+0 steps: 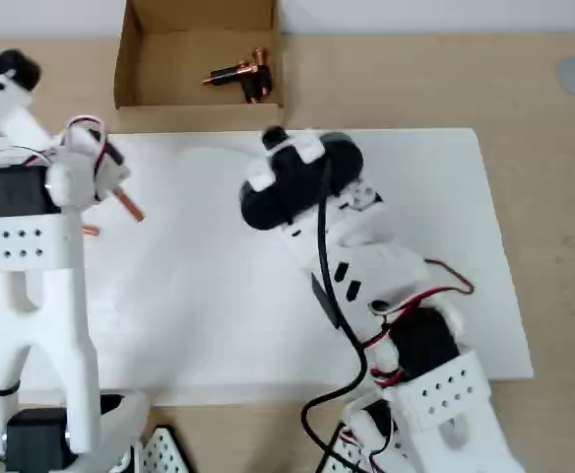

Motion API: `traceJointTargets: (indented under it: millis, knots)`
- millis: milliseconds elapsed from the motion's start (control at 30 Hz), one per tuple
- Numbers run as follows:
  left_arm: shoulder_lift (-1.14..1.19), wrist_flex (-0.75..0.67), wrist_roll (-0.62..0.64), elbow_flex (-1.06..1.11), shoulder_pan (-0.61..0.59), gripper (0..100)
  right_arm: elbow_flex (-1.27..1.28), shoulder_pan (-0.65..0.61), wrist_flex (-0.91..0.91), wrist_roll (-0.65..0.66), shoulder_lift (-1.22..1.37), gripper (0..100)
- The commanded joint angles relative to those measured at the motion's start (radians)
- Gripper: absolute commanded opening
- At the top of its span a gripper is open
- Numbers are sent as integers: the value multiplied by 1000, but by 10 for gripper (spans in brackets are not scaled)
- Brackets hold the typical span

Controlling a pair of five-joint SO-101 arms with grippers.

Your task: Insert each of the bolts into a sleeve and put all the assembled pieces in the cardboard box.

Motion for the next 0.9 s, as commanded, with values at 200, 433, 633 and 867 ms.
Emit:
traceJointTargets:
  millis: [200, 433, 633, 867]
  knots:
    - [-171, -336, -8, 264, 143, 7, 116, 148, -55, -345, -65, 11]
    - [-285, -548, -38, 471, 157, 7, 282, -4, -87, -450, -65, 11]
    - [-420, -644, -157, 690, 152, 7, 469, -41, -420, -439, -65, 11]
    - [-607, -677, -238, 918, 152, 7, 611, -127, -601, -358, -64, 11]
